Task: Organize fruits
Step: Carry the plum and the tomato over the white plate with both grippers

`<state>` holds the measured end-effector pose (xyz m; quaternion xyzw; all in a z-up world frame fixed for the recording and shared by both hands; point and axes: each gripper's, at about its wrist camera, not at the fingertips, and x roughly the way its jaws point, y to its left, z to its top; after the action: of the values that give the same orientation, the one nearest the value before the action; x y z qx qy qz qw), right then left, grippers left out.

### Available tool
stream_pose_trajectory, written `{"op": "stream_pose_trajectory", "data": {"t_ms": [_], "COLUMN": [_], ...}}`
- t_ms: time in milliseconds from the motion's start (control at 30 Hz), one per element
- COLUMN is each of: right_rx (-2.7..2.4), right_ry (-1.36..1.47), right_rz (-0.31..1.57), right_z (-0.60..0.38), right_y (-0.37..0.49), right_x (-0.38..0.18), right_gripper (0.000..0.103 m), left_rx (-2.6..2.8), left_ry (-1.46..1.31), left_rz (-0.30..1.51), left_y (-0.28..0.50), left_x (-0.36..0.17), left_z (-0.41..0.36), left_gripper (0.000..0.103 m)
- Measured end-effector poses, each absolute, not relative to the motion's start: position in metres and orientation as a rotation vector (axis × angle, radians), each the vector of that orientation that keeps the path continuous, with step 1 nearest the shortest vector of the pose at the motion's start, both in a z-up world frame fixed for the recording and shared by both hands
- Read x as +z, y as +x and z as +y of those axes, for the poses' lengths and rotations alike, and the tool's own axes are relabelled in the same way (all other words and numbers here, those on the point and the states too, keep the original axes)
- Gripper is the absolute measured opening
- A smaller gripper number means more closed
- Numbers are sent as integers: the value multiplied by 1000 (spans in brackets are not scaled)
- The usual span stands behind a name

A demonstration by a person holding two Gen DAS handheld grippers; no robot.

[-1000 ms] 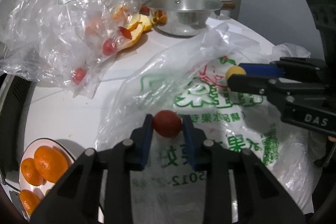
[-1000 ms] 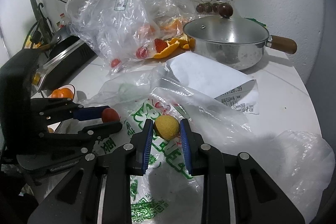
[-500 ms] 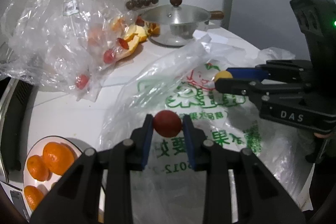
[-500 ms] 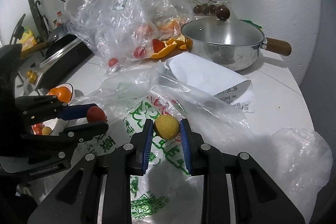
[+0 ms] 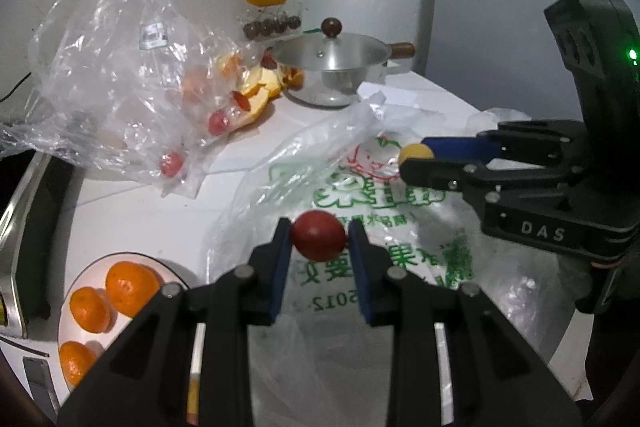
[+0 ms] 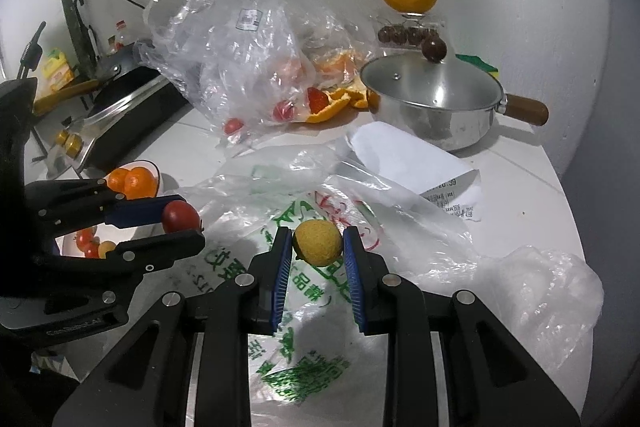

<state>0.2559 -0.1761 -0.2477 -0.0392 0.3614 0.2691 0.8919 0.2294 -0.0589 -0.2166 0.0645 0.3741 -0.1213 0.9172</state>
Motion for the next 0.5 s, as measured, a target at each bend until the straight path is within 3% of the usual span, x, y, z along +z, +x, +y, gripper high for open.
{"op": "stream_pose_trajectory", "data": {"t_ms": [500], "right_rx": [559], "right_ry": [-102], "right_rz": [721], "right_z": [-165], "right_y": [228], "right_x": [-228], "right_gripper": [28], "left_rx": [-259], "left_ry": [123], "left_rz": [732], "left_y": [197], "left_x": [-203], "left_z": [-52], "left_gripper": [29]}}
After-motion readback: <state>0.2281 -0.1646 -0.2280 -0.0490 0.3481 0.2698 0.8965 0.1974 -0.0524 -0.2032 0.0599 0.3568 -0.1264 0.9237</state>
